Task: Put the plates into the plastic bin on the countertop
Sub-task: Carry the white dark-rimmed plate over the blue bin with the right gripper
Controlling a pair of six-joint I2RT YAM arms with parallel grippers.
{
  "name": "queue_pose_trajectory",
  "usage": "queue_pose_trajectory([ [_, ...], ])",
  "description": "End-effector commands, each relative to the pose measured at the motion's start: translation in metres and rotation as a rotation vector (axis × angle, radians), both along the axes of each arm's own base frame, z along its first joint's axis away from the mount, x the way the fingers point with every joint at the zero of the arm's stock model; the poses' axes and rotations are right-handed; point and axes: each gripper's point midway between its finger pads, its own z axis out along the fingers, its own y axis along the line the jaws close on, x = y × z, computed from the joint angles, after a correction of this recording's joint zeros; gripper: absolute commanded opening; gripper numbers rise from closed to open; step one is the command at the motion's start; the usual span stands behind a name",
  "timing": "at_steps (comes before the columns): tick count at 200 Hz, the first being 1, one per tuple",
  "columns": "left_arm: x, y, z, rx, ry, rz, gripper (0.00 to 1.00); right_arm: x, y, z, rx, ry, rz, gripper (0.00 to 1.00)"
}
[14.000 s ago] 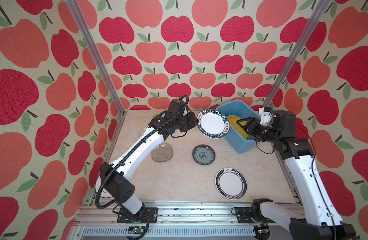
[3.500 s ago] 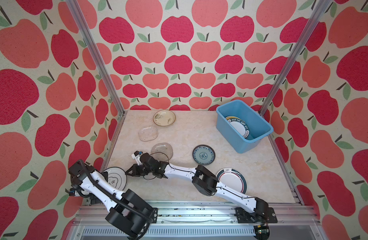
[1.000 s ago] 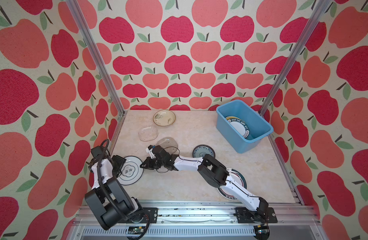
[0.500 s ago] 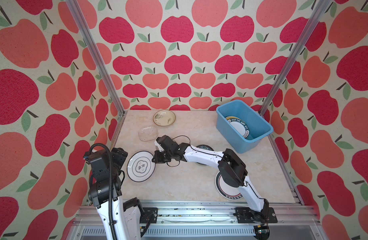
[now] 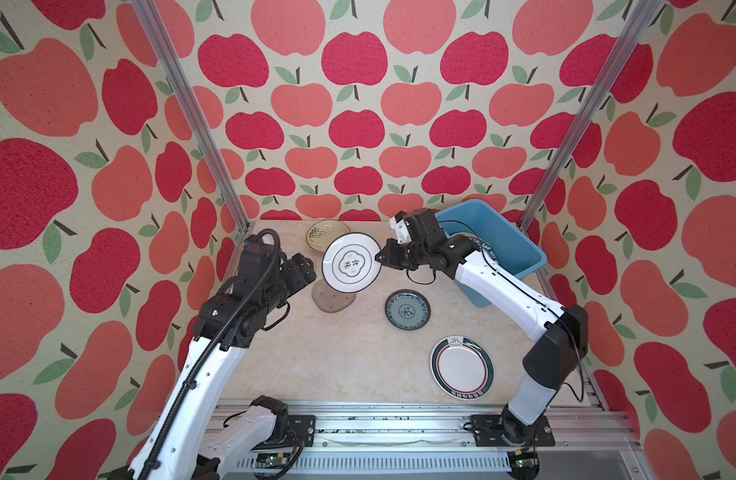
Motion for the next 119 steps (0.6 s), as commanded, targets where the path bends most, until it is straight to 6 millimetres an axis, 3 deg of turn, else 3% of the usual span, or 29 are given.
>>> queue_pose_trajectory([
  [1, 0.026, -0.036, 0.008, 0.139, -0.033, -0.102, 0.87, 0.009, -0.051, 0.017, 0.009, 0.011, -0.076, 0.00],
  [37, 0.047, -0.114, 0.001, 0.195, -0.054, -0.291, 0.89, 0.042, -0.139, 0.030, 0.072, 0.046, -0.274, 0.00],
  [62, 0.046, -0.163, -0.012, 0.267, -0.048, -0.425, 0.93, 0.057, -0.196, 0.029, 0.100, 0.072, -0.394, 0.00],
  [85, 0.038, -0.195, -0.028, 0.325, -0.032, -0.517, 0.94, 0.071, -0.244, 0.023, 0.143, 0.098, -0.516, 0.00],
  [119, 0.027, -0.236, -0.045, 0.311, -0.028, -0.631, 0.96, 0.091, -0.293, 0.014, 0.222, 0.129, -0.661, 0.00],
])
